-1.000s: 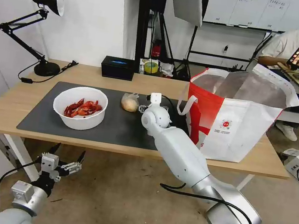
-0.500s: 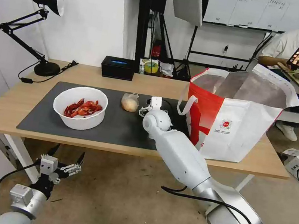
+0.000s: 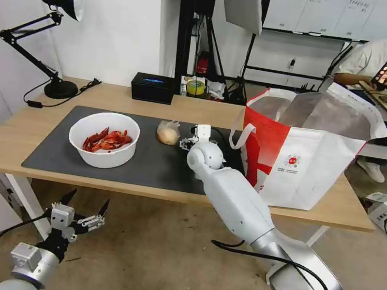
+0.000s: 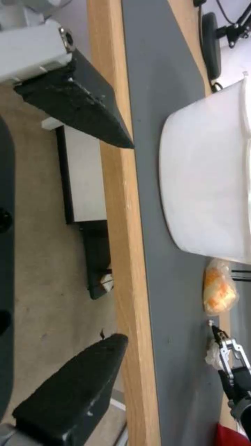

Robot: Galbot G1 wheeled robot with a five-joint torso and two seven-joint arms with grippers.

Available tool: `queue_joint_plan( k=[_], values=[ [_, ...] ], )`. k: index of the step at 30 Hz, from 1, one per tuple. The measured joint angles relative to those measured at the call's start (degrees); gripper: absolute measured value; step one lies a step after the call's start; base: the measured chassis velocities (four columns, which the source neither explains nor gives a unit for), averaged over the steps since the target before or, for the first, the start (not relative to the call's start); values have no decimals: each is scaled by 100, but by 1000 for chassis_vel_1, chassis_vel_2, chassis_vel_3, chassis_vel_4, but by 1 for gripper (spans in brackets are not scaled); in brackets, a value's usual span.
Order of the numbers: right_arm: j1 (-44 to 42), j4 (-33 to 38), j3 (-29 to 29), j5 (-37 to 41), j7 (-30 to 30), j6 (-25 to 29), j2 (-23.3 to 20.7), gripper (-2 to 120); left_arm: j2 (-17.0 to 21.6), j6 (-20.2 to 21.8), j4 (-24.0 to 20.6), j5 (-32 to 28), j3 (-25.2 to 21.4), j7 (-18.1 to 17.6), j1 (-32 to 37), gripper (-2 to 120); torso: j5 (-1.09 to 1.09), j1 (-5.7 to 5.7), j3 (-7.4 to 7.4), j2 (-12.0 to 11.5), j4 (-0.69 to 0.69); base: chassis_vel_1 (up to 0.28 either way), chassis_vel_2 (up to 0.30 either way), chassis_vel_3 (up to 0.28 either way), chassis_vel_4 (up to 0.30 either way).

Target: Pick up the trash from the table and place it into the takeout bag.

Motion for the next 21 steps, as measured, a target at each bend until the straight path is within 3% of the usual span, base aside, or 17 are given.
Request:
queue_joint_plan(
  k=[10,15,17,20,21],
  values=[
    [-31,-52,-1,-119,-198,142,-13,93,-26,-2,-20,41,1,1,26,100,0,0,0,0,0,0,0,0,0],
    [-48,-74,26,-126,-220,156,-6,70,-48,-5,-21,78,4,1,43,100,0,0,0,0,0,0,0,0,0],
    [-49,-75,30,-126,-220,157,-5,69,-48,-5,-21,80,5,1,43,100,0,0,0,0,0,0,0,0,0],
    [-73,-75,46,-122,-217,159,-1,52,-49,-12,-28,84,6,1,45,100,0,0,0,0,0,0,0,0,0],
    [-73,-75,46,-122,-217,159,-1,52,-49,-12,-28,84,6,1,45,100,0,0,0,0,0,0,0,0,0]
  ],
)
